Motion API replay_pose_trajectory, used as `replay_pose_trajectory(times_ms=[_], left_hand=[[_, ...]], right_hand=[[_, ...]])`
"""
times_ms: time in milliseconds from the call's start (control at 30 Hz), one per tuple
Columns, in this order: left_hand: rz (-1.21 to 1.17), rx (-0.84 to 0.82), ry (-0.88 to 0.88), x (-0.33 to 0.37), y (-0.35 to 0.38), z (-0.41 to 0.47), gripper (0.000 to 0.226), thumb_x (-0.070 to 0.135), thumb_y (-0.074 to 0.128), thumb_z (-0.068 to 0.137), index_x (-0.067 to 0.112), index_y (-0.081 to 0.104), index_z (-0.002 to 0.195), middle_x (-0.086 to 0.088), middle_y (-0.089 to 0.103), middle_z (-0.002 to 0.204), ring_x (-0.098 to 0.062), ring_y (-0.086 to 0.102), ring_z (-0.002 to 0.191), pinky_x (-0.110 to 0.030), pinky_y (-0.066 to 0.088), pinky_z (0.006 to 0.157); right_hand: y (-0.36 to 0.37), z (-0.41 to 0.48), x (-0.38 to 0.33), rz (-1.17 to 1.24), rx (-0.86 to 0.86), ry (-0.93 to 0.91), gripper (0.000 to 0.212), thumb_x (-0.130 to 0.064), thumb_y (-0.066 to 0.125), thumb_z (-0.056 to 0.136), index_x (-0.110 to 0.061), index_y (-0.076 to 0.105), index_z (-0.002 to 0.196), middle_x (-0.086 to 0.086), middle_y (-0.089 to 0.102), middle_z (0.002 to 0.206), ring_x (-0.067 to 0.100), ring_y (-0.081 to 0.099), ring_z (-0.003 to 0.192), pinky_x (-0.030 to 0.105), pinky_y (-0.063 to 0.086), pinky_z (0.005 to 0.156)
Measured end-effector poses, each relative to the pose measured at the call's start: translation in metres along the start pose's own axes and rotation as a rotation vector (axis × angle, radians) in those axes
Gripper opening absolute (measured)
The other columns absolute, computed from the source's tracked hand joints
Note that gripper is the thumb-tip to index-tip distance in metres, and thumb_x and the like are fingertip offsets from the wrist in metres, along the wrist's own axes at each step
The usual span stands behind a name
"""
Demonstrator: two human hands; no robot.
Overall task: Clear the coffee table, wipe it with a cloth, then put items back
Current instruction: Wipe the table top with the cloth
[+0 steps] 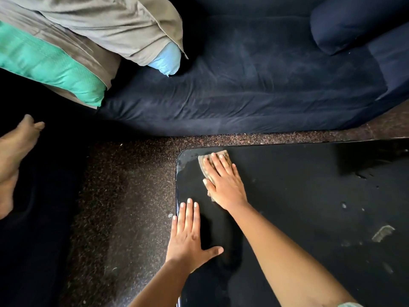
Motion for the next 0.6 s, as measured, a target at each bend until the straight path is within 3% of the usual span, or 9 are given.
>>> replay_pose_trajectory(times_ms=[67, 167, 233, 400, 467, 600], left_hand=[[-0.019, -0.084, -0.033, 0.002, -0.006, -0.002, 0.130, 0.086, 0.038, 0.066, 0.010, -0.040, 0.136, -0.005, -0.049, 0.140, -0.022, -0.051, 0.125, -0.044, -0.016, 0.116], [0.007, -0.154, -0.068, 0.005, -0.012, -0.001, 0.132, 0.085, 0.045, 0.068, 0.010, -0.041, 0.134, -0.006, -0.050, 0.139, -0.023, -0.048, 0.126, -0.043, -0.019, 0.113], [0.021, -0.205, -0.089, 0.006, -0.014, 0.000, 0.133, 0.084, 0.047, 0.068, 0.010, -0.043, 0.131, -0.007, -0.051, 0.137, -0.023, -0.046, 0.127, -0.043, -0.019, 0.113], [0.088, -0.349, -0.175, 0.013, -0.016, 0.003, 0.133, 0.079, 0.052, 0.071, 0.008, -0.048, 0.123, -0.008, -0.057, 0.128, -0.024, -0.049, 0.122, -0.042, -0.021, 0.111], [0.100, -0.395, -0.213, 0.016, -0.016, 0.004, 0.133, 0.078, 0.053, 0.073, 0.006, -0.048, 0.122, -0.009, -0.057, 0.128, -0.024, -0.049, 0.121, -0.042, -0.021, 0.111], [0.097, -0.428, -0.218, 0.020, -0.017, 0.005, 0.133, 0.075, 0.054, 0.074, 0.006, -0.049, 0.121, -0.010, -0.057, 0.127, -0.024, -0.049, 0.121, -0.042, -0.022, 0.110]], right_hand=[[-0.004, -0.005, 0.020, -0.045, 0.006, 0.069, 0.061, -0.047, 0.031, 0.090, -0.036, 0.018, 0.149, -0.009, 0.015, 0.158, 0.017, 0.008, 0.147, 0.055, 0.021, 0.113], [-0.005, 0.011, 0.029, 0.026, 0.014, 0.404, 0.063, -0.046, 0.036, 0.095, -0.034, 0.010, 0.151, -0.004, 0.006, 0.160, 0.023, -0.003, 0.147, 0.056, 0.011, 0.115], [-0.006, 0.025, 0.012, 0.075, 0.038, 0.455, 0.064, -0.045, 0.037, 0.095, -0.032, 0.010, 0.151, 0.000, 0.005, 0.160, 0.026, -0.004, 0.146, 0.055, 0.008, 0.115], [-0.003, 0.028, -0.028, 0.034, -0.022, -0.019, 0.062, -0.043, 0.041, 0.094, -0.034, 0.016, 0.150, -0.008, 0.011, 0.159, 0.018, 0.001, 0.147, 0.052, 0.014, 0.116], [-0.003, 0.024, -0.012, -0.007, -0.038, -0.063, 0.062, -0.043, 0.039, 0.094, -0.036, 0.014, 0.150, -0.012, 0.009, 0.159, 0.014, 0.001, 0.147, 0.051, 0.015, 0.116], [-0.012, 0.032, 0.027, 0.012, 0.038, 0.397, 0.062, -0.042, 0.035, 0.096, -0.031, 0.009, 0.151, -0.005, 0.004, 0.160, 0.022, -0.005, 0.147, 0.051, 0.010, 0.117]])
Point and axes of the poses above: each hand's wrist, its own z-axis towards the middle knuckle, its own y-axis out of the palm, x = y × z, the point moved 5 cm from there along z, towards the middle knuckle
